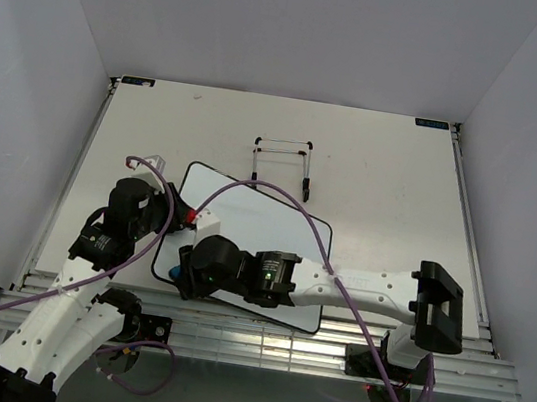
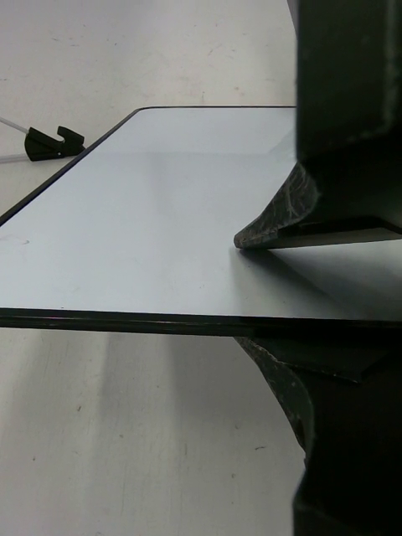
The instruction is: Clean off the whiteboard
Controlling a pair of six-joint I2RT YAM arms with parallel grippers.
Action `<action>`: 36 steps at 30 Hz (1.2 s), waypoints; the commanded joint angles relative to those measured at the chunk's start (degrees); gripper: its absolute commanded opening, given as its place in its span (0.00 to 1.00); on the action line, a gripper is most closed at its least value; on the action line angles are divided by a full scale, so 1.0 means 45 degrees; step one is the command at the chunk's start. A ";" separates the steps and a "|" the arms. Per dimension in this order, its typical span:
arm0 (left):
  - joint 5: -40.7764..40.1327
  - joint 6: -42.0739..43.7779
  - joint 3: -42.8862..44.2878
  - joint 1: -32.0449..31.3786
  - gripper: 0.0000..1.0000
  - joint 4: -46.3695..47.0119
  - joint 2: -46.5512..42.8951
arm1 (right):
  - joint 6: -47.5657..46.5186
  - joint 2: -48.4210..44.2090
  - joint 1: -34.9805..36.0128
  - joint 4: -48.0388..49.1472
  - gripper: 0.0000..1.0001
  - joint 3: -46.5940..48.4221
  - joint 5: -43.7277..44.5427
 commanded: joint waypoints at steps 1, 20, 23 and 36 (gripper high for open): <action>-0.0690 0.0930 0.0367 -0.0241 0.00 0.0621 -0.0181 | 0.0765 -0.0447 0.0224 -0.1426 0.08 -0.1990 0.1430; -0.0769 0.0890 0.0387 -0.0222 0.00 0.0582 -0.0064 | 0.4360 -0.4021 0.0790 -0.3984 0.08 -0.8264 0.3915; -0.0769 0.0890 0.0387 -0.0222 0.00 0.0582 -0.0045 | 0.4306 -0.4667 0.0829 -0.3989 0.08 -0.8847 0.4034; -0.0632 0.0890 0.0367 -0.0222 0.00 0.0620 -0.0025 | -0.3388 -0.4983 0.1045 0.0839 0.08 -0.7858 0.3037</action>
